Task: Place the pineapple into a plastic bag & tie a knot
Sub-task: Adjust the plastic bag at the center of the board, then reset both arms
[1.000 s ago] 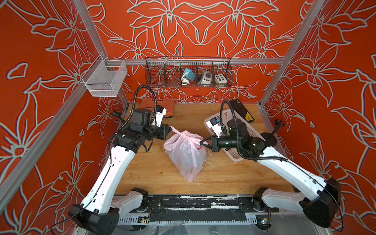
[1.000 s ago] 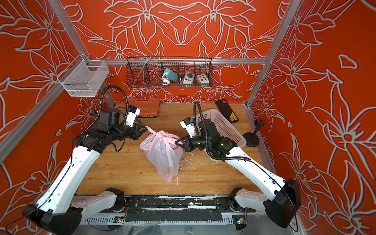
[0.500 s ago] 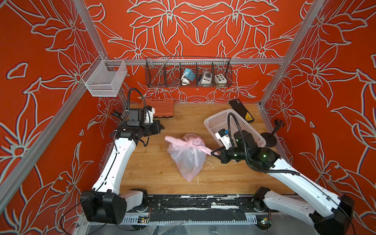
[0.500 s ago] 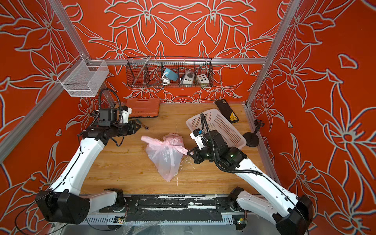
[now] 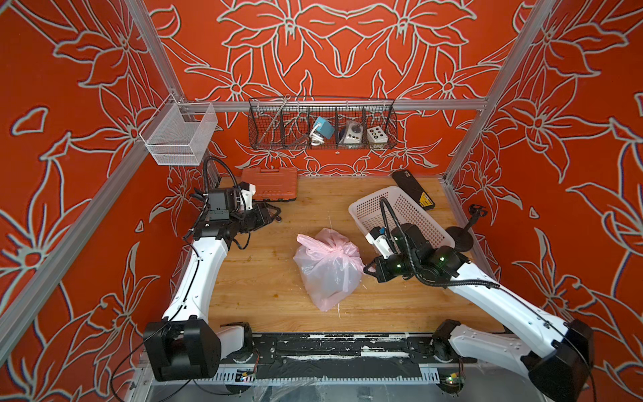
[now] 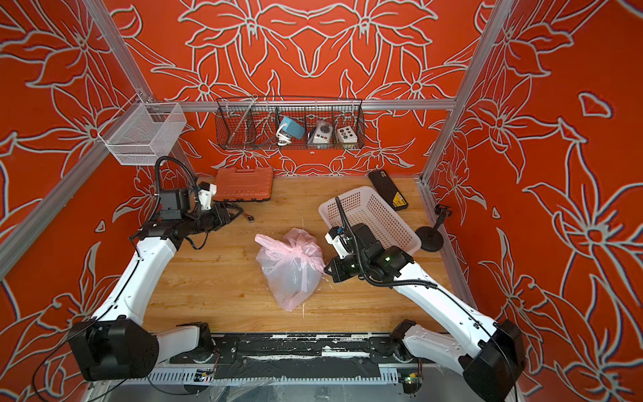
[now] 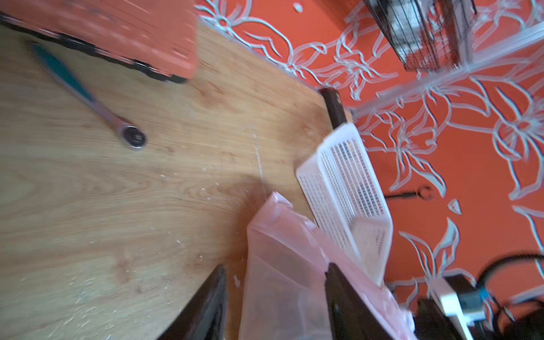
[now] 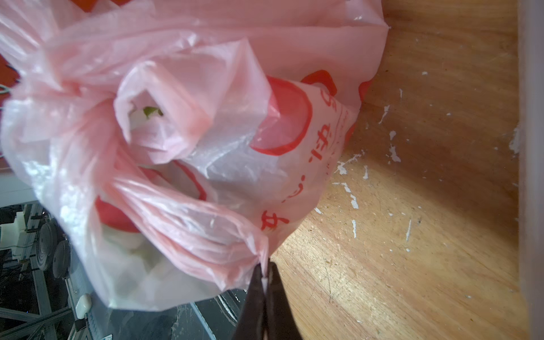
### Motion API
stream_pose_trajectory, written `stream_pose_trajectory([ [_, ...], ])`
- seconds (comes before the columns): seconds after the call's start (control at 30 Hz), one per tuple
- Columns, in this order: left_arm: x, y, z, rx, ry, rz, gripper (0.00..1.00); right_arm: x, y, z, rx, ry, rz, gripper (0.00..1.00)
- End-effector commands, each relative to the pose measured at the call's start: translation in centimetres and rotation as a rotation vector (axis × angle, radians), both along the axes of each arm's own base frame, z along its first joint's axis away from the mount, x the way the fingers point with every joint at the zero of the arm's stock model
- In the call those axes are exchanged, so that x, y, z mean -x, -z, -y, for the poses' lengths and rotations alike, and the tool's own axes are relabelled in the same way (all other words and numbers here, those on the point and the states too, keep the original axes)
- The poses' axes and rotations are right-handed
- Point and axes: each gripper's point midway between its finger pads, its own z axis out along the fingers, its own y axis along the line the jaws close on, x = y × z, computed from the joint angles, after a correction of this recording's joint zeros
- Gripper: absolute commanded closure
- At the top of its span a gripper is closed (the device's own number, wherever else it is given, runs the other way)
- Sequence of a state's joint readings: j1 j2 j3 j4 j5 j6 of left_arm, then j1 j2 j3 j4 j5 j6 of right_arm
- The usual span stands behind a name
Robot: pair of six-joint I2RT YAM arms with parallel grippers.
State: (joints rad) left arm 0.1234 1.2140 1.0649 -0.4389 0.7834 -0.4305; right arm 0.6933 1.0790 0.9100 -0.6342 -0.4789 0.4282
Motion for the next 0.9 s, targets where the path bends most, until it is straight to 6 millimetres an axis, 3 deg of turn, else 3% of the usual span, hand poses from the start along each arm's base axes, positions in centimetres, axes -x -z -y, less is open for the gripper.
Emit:
stream_pose_trajectory([
  [0.0,3.8,-4.4,3.6,0.255,0.192,0.053,0.32,-0.7,-2.3,-0.9,-0.052,-0.020,0.044,1.00],
  [0.07,5.5,-5.1,4.3,0.274,0.213,0.066,0.27,-0.8,-2.4,-1.1,-0.049,-0.022,0.043,1.00],
  [0.1,6.3,-5.3,4.6,0.261,0.223,0.074,0.26,-0.9,-2.4,-1.1,-0.040,-0.020,0.040,0.86],
  [0.13,6.9,-5.3,4.5,0.235,0.212,0.073,0.27,-1.2,-2.1,-0.8,-0.016,-0.005,0.038,0.54],
  [0.17,7.0,-4.9,4.2,0.205,0.183,0.053,0.27,-1.6,-1.8,-0.3,0.027,0.023,0.039,0.33],
  [0.23,7.7,-4.8,3.3,0.130,0.122,0.050,0.27,-2.5,-1.6,0.7,0.089,0.070,0.058,0.04],
  [0.33,7.3,-4.0,1.5,0.008,0.019,0.035,0.29,-3.4,-3.3,1.8,0.106,0.114,0.117,0.02],
  [0.43,6.5,-5.1,-0.7,-0.135,-0.083,0.091,0.29,-4.8,-6.5,4.0,0.124,0.208,0.230,0.02],
  [0.5,5.6,-6.9,-2.8,-0.245,-0.183,0.177,0.26,-6.5,-9.0,6.3,0.125,0.327,0.326,0.02],
  [0.57,4.9,-9.0,-4.6,-0.342,-0.268,0.277,0.16,-8.3,-11.6,8.3,0.100,0.459,0.416,0.02],
  [0.63,4.3,-11.3,-5.9,-0.432,-0.321,0.362,0.16,-9.8,-14.4,9.5,0.060,0.554,0.504,0.02],
  [0.73,3.1,-13.7,-6.9,-0.440,-0.388,0.448,0.14,-11.3,-17.8,9.6,0.054,0.540,0.697,0.02],
  [0.87,1.7,-13.5,-8.2,-0.339,-0.532,0.551,0.12,-14.7,-20.1,13.9,0.232,0.716,1.012,0.02],
])
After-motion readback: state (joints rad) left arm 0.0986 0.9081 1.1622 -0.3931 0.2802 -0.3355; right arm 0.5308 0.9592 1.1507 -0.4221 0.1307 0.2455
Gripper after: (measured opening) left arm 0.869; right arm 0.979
